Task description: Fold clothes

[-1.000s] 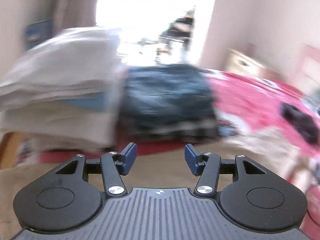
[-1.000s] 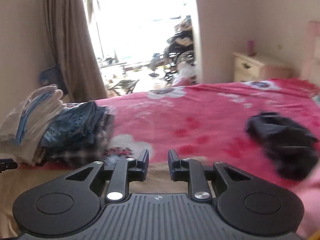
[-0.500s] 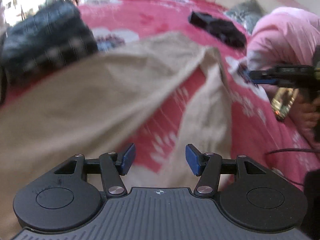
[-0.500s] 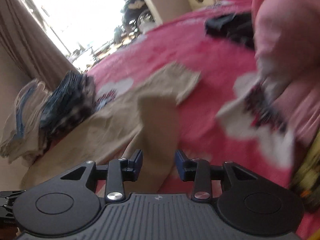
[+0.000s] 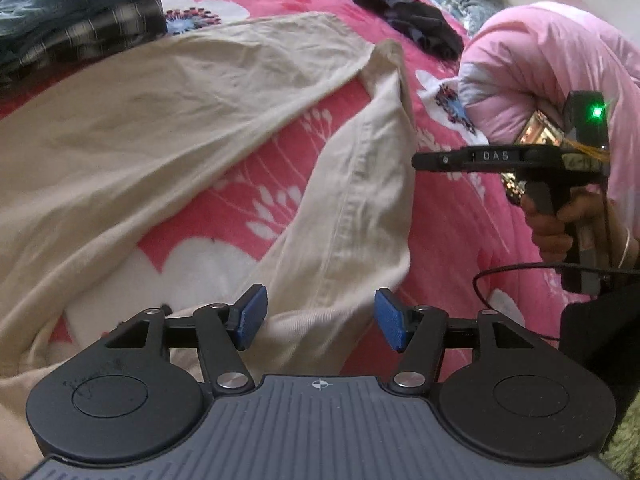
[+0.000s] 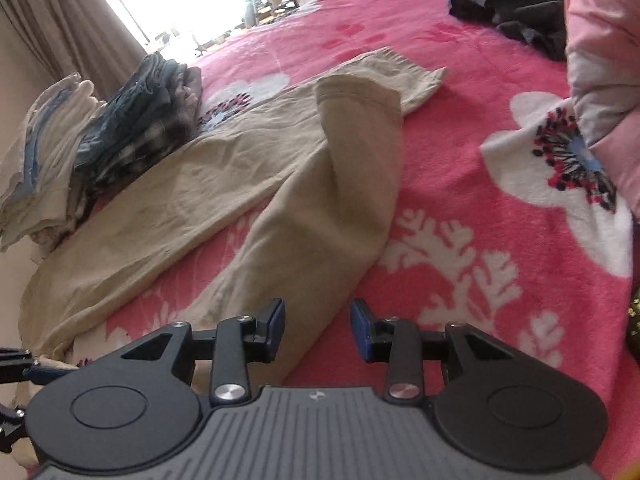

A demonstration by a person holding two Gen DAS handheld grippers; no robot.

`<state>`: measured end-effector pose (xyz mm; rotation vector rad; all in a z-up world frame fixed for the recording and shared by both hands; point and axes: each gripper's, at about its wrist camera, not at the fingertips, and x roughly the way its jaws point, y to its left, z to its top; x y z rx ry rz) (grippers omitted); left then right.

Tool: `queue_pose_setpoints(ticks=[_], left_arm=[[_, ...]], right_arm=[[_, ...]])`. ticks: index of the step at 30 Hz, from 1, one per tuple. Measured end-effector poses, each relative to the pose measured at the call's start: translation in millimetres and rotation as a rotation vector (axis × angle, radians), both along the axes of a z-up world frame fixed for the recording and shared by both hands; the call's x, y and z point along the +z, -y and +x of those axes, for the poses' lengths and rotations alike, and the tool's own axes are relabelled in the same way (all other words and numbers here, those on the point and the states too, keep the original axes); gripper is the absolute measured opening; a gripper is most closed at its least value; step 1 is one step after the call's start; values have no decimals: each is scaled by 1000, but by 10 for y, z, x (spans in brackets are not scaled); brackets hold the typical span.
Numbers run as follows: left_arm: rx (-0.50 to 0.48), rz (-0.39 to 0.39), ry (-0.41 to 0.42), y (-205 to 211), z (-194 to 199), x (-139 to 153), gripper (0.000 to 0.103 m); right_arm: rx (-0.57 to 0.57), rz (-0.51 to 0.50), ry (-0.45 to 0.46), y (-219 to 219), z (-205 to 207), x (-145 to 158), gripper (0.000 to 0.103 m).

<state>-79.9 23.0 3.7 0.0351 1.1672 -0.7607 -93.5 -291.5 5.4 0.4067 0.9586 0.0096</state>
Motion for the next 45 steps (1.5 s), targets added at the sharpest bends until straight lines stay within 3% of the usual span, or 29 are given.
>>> queue_pose_setpoints(ticks=[6,13,20,22,24,28,29,31,33,38,41,45], left_arm=[[1,-6,8,-23,-98,-16,60],[-33,-42,46,-64,-218,-37,58],[-110,-69,79,-88,-321,-34,55],[-137,-77,82,-87,-357,-41,53],[-173,-81,83,-81,-400,-52,53],[-253,-69,76,-63,-495,-110,53],[-270,-63,74,-57,-517,-134,53],[-294,-52,73,-43,-549,-175,53],[-300,-48,63,-52,-562,-218,53],[-297,-39,47,-84,-568,-241,53],[-278,-47,69,-159,-539,-138,53],[-243,-61,103,-281,-482,23,54]], right_arm=[[-37,-48,64,125,41,181,39],[-8,-83,75,79,237,291,39],[-37,-172,108,90,525,391,41],[-29,-195,115,93,629,422,43],[-35,-267,137,66,720,440,54],[-11,-351,121,63,954,292,56],[2,-351,104,72,1001,227,55],[16,-339,80,95,1025,140,38],[-12,-317,82,149,938,137,4],[-138,-319,157,384,458,367,0],[-203,-317,137,548,170,427,0],[-199,-290,100,632,-65,385,0]])
